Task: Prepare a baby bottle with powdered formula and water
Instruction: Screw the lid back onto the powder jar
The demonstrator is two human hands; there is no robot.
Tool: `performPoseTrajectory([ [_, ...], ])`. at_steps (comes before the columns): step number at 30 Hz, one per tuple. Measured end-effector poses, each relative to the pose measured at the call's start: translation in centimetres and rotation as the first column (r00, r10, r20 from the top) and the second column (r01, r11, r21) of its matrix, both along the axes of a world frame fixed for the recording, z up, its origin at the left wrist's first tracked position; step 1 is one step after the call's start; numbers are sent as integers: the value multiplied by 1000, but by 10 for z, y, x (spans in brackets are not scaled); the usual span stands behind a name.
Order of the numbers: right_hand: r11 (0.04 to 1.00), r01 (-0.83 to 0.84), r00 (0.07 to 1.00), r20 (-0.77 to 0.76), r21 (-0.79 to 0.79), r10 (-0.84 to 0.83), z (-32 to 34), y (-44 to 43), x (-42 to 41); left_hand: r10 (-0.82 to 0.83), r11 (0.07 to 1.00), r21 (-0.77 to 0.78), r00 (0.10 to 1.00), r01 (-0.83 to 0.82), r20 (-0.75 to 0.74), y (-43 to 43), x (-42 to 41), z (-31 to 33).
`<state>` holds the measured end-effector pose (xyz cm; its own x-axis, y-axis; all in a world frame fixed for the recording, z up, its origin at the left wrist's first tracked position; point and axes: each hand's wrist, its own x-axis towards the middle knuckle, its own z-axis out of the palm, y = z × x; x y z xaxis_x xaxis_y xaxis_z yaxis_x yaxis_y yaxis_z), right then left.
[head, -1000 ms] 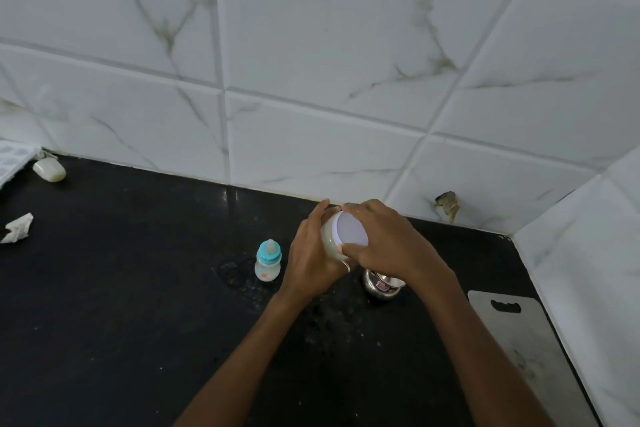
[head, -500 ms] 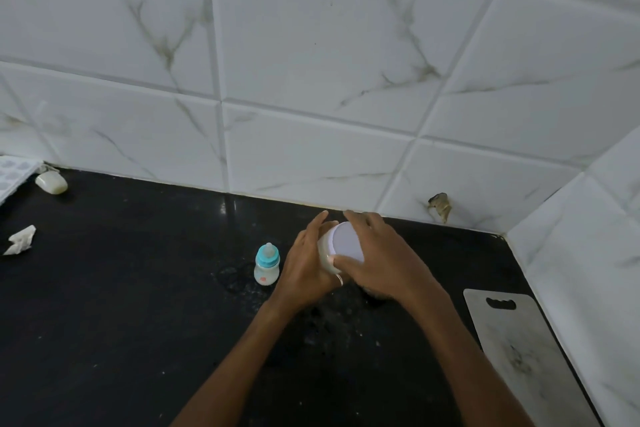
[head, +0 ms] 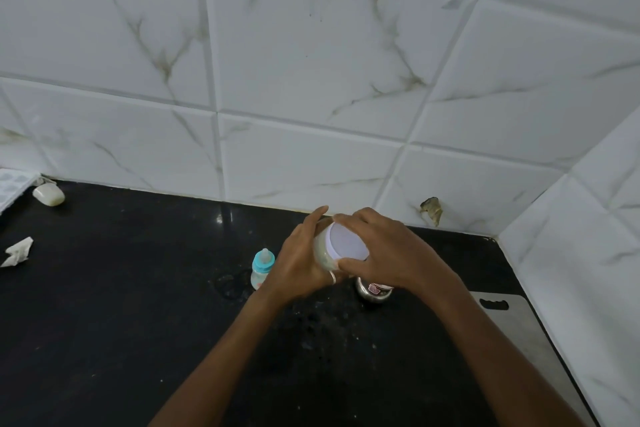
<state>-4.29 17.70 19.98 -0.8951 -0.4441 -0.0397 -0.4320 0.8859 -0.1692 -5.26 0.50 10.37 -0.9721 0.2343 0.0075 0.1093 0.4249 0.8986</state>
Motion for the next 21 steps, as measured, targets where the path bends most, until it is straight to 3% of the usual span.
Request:
performPoseTrajectory([
  [2, 995, 97, 995, -33, -21, -98, -2, -5, 5, 190, 980, 27, 971, -196, 147, 1, 7, 2],
  [5, 976, 216, 974, -59, -38, -218, -5, -17, 14, 166, 985, -27, 984, -168, -58, 11, 11, -3],
  [9, 931, 364, 925, -122, 3, -361, -9, -33, 26, 197, 978, 90, 972, -186, -126, 11, 25, -12],
  [11, 913, 408, 907, -125, 16, -403, -11, -36, 29, 188, 979, 100, 978, -179, -88, 15, 28, -11],
  [15, 913, 406, 910, -113, 33, -400, -12, -31, 31, 139, 990, 17, 987, -138, -78, 13, 25, -11],
  [21, 965, 257, 965, -42, -43, -259, -7, -10, 29, 78, 994, -77, 997, -77, 12, 9, 14, 6],
])
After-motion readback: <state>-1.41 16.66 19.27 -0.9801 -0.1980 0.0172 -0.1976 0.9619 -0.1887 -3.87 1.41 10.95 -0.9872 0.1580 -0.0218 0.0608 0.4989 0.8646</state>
